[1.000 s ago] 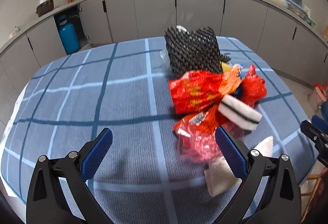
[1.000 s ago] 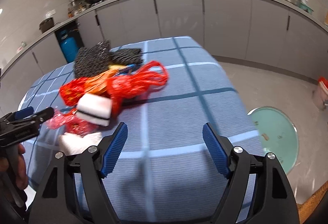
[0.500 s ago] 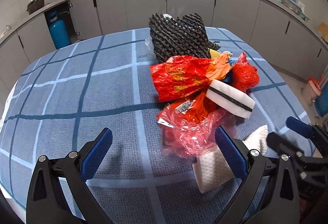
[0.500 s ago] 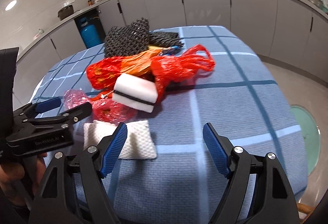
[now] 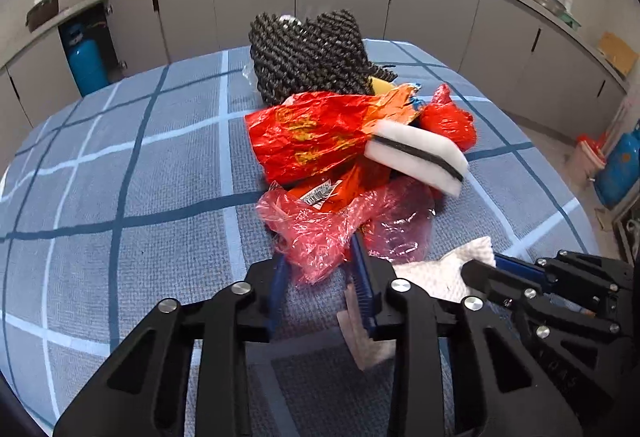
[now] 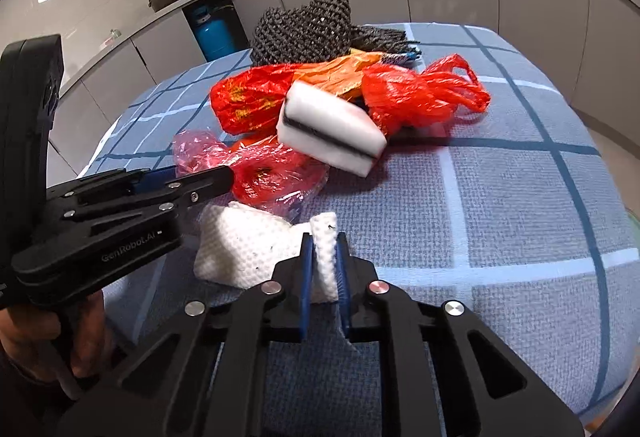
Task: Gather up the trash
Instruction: 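Grasp the pink plastic bag with the left tool while the right tool grasps the white mesh cloth, then carry the pink bag and mesh cloth to the teal basin and release both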
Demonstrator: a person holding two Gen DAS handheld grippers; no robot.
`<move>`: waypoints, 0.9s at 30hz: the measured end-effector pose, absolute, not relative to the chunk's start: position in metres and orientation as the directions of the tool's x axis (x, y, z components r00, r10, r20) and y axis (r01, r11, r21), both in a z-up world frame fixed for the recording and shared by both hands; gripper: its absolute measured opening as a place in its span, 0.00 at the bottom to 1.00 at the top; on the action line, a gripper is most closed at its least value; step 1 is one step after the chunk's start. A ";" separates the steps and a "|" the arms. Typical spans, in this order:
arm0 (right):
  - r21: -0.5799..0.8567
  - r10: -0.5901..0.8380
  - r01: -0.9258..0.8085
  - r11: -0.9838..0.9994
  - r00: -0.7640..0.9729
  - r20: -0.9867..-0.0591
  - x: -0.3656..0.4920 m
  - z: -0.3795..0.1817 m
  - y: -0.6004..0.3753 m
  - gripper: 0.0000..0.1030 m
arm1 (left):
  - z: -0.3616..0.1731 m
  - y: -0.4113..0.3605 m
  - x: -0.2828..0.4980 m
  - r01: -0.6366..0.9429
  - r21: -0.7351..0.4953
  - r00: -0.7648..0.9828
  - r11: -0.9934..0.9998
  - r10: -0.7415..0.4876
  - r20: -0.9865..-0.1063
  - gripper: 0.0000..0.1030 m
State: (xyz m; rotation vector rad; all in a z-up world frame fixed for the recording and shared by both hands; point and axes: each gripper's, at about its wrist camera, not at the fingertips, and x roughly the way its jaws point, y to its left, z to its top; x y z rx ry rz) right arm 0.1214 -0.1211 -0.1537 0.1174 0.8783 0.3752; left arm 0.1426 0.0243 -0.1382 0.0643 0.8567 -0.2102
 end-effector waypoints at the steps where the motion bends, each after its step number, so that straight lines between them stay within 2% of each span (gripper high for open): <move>1: 0.248 0.366 -0.275 0.929 0.585 -0.724 0.119 -0.150 -0.121 0.12 | -0.136 0.024 0.141 0.211 -0.022 0.641 0.977 -0.156 -0.752 0.27; 18: 0.175 0.285 -0.225 0.959 0.735 -0.615 0.084 -0.086 -0.158 0.11 | -0.072 0.049 0.101 0.098 0.102 0.787 0.990 -0.014 -0.617 0.22; 27: 0.158 0.182 -0.110 0.981 0.798 -0.574 0.077 -0.067 -0.206 0.11 | -0.043 0.013 0.107 0.142 0.134 0.834 0.981 -0.046 -0.550 0.21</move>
